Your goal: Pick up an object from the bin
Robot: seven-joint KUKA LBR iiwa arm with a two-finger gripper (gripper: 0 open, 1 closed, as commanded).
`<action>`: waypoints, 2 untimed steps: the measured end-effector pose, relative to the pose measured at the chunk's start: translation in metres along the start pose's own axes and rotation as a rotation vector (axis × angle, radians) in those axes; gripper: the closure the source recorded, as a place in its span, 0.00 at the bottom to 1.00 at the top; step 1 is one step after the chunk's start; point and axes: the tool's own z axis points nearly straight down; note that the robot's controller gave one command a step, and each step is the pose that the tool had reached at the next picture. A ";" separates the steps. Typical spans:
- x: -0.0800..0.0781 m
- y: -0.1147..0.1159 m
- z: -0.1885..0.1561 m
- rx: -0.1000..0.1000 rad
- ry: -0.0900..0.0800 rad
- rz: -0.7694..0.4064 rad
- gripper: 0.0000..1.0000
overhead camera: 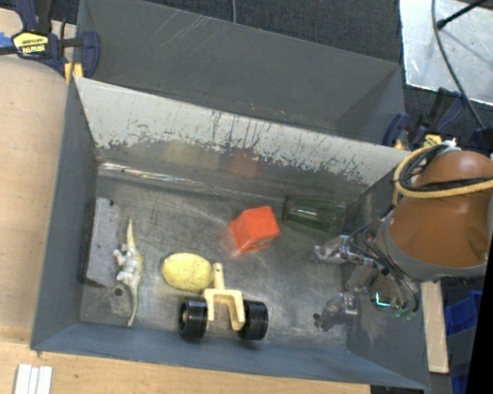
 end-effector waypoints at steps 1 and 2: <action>-0.002 0.000 -0.003 0.001 -0.007 -0.003 0.00; -0.001 0.012 -0.011 0.000 -0.008 0.140 0.00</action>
Offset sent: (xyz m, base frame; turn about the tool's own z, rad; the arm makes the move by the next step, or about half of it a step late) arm 0.0004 0.0382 0.0256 0.3576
